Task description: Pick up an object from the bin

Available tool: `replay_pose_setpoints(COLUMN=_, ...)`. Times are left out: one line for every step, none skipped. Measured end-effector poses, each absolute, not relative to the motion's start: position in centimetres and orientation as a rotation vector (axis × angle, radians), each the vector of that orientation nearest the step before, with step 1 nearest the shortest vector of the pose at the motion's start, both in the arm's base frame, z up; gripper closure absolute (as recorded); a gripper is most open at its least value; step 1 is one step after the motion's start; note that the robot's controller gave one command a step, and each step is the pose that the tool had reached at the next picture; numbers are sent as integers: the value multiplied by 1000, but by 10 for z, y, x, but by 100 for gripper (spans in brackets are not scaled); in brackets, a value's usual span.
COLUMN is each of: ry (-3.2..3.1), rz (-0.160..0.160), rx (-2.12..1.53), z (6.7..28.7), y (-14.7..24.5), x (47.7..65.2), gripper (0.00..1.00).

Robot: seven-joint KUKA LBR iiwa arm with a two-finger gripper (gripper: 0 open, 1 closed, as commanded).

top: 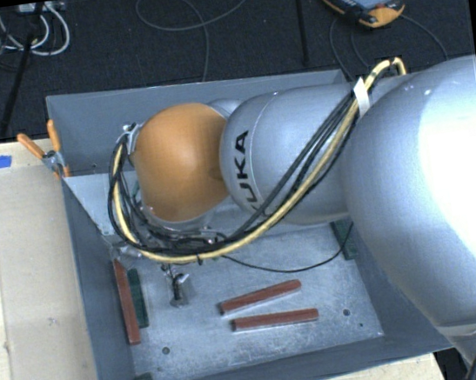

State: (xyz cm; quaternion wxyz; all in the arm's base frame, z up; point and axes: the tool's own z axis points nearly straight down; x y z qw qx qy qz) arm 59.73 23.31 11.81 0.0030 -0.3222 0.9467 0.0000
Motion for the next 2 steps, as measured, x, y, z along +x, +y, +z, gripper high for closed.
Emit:
replay_pose_setpoints(ry=2817, rz=0, rx=-1390, z=81, y=241, x=573, gripper=0)
replay_pose_setpoints(ry=2719, rz=4, rx=-1575, z=77, y=246, x=549, gripper=100)
